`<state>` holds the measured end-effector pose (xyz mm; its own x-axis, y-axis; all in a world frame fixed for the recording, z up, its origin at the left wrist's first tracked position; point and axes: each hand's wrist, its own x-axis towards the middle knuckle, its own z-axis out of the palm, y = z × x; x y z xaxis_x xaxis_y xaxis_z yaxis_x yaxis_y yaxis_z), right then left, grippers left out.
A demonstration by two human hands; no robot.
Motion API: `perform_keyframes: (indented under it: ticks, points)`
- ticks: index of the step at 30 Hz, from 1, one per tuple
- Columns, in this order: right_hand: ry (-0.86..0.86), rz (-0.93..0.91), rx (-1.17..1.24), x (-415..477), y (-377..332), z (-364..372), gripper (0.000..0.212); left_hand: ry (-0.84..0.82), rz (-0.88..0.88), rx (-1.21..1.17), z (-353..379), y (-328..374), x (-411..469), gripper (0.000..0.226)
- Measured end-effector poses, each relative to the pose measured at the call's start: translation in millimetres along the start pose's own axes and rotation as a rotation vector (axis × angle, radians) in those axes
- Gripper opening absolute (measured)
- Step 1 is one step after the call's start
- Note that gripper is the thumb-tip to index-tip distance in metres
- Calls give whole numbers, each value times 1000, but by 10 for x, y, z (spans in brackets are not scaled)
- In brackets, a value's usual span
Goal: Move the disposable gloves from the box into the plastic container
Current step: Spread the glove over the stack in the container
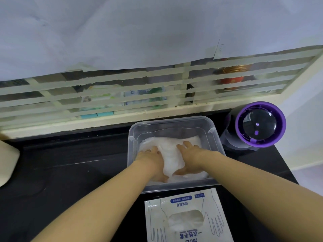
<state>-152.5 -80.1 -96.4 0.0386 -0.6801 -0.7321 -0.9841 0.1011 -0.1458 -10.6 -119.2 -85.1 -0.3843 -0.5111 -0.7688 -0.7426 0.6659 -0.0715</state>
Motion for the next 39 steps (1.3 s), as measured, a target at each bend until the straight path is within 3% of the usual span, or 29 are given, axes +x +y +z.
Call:
perform_keyframes:
  ticks: [4, 7, 10, 13, 18, 25, 29, 31, 36, 37, 39]
  points:
    - [35, -1, -32, 12, -63, -2, 102, -48, 25, 4, -147, 33, -94, 48]
    - [11, -10, -49, 40, -100, 44, 102, 112, 41, -1, -234, 39, -105, 26]
    - [-6, 9, -63, 123, -127, 113, 99, 254, 110, -119, -197, 116, 32, 38]
    - [-43, 25, -50, 156, -138, 124, 103, 196, 164, -269, -82, 148, 134, 55]
    - [-89, 71, 35, 44, -150, 111, 111, 40, 42, -214, 72, 32, 191, 101]
    - [-115, 225, -2, 196, -194, 180, 122, 56, 3, -135, 149, 28, 262, 115]
    - [-80, 138, -104, -92, -196, 19, 99, 25, 22, -180, 90, 31, 198, 110]
    - [-23, 51, -104, -331, -164, -102, 80, 47, 81, -201, 0, -10, 76, 94]
    - [260, -201, 111, -990, -139, -321, 41, 380, 221, -328, -161, -108, -426, 54]
    - [277, -265, 175, -1123, -135, -319, 31, 448, 242, -384, -141, -112, -535, 49]
    - [148, -374, 239, -1348, -146, -250, 22, 549, 301, -453, -62, -101, -753, 42]
